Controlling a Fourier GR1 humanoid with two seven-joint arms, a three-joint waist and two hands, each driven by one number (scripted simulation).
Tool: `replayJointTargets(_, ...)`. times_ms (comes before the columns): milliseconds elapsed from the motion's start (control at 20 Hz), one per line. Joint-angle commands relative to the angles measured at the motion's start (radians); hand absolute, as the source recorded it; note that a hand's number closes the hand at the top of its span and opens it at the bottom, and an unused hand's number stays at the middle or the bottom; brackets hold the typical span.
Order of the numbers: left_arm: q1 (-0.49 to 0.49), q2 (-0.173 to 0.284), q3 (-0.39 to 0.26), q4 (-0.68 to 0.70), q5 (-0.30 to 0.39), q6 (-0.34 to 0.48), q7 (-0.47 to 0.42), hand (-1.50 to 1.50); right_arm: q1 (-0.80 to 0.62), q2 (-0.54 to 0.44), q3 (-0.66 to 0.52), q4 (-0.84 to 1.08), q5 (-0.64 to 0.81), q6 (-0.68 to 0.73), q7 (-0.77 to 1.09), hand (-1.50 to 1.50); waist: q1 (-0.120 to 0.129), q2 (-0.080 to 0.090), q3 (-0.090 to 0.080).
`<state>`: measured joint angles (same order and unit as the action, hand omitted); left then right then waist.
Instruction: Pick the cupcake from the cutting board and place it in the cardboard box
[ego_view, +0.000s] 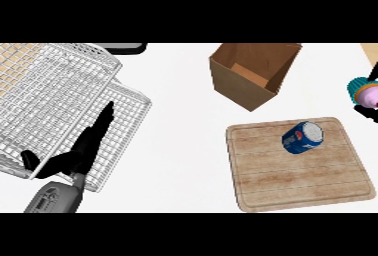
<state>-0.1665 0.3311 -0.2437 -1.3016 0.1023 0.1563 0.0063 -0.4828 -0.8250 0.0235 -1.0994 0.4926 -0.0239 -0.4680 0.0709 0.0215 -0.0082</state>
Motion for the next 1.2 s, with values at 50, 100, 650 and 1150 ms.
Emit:
replayJointTargets(50, 0.004, 0.177, 0.12, 0.016, -0.081, 0.09, 0.028, 0.0, -0.082, 0.018, -0.018, 0.037, -0.042, 0.024, -0.097, 1.5, 0.015, -0.014, 0.013)
replayJointTargets(100, -0.029, 0.166, 0.122, 0.042, -0.089, 0.096, 0.013, 0.0, -0.109, 0.031, -0.01, 0.047, -0.051, 0.047, -0.099, 1.5, 0.01, -0.008, 0.011)
replayJointTargets(650, -0.003, 0.168, 0.097, 0.059, -0.102, 0.105, -0.008, 0.0, -0.363, 0.203, 0.017, 0.129, -0.134, 0.199, 0.09, 1.5, 0.025, -0.013, 0.008)
replayJointTargets(1150, -0.038, 0.162, 0.084, 0.079, -0.08, 0.118, -0.028, 0.0, -0.526, 0.389, 0.046, 0.314, -0.122, 0.19, 0.242, 1.5, 0.031, 0.002, 0.009)
